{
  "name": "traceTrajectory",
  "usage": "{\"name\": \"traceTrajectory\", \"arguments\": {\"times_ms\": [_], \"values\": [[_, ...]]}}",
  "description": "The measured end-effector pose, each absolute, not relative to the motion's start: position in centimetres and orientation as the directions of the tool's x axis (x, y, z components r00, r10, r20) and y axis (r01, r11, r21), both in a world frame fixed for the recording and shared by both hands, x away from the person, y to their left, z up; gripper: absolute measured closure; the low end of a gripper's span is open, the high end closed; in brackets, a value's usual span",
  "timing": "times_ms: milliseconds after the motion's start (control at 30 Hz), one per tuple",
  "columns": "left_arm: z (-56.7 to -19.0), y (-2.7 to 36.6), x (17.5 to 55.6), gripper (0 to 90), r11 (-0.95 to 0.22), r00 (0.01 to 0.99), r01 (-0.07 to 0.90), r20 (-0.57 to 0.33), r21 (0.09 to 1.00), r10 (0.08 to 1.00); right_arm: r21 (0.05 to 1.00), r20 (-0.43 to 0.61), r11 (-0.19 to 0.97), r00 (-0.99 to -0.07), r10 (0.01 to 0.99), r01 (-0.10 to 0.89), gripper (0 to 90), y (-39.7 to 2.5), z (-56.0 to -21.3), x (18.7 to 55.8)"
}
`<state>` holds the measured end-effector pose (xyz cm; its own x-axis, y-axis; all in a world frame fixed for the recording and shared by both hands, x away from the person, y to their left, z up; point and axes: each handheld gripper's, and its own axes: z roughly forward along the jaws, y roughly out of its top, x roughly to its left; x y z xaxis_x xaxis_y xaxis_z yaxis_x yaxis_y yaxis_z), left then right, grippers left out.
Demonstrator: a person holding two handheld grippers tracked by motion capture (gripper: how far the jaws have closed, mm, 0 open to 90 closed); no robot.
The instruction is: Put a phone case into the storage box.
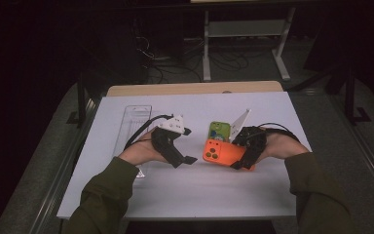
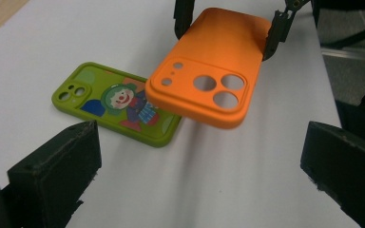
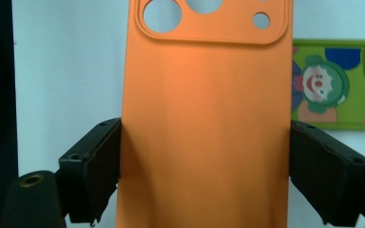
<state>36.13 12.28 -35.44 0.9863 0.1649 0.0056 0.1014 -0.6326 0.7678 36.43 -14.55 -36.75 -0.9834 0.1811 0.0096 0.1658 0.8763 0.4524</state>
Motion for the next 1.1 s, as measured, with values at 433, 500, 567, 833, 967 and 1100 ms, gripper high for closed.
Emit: {"name": "traceTrajectory", "arguments": {"times_ms": [433,500,567,833,967,1100], "values": [[-35.9,11.5,36.4,0.0,-0.651,0.995,0.077,-0.020,0.755,0.094,0.438,0.012,0.892,-0.993,0.120,0.113,15.2,-11.9,-37.7,36.8],[-36.2,11.2,36.3,0.0,-0.669,0.997,0.063,-0.014,0.741,0.079,0.438,0.015,0.892,-0.994,0.111,0.106,15.2,-11.6,-37.8,36.7],[-36.5,11.0,36.2,0.0,-0.682,0.998,0.054,-0.010,0.730,0.068,0.446,0.020,0.889,-0.994,0.104,0.101,15.3,-11.4,-37.8,36.6],[-37.2,9.9,35.9,0.0,-0.709,1.000,0.027,-0.008,0.705,0.030,0.460,0.018,0.885,-0.997,0.071,0.072,15.2,-10.7,-37.6,36.2],[-37.6,9.4,35.7,0.0,-0.723,1.000,0.022,-0.015,0.691,0.016,0.477,0.013,0.877,-0.999,0.048,0.048,15.3,-10.1,-37.3,35.8],[-38.2,9.0,35.6,0.0,-0.729,1.000,0.026,-0.031,0.684,0.006,0.481,0.005,0.876,-0.999,0.044,0.041,15.3,-9.9,-37.1,35.6]]}}
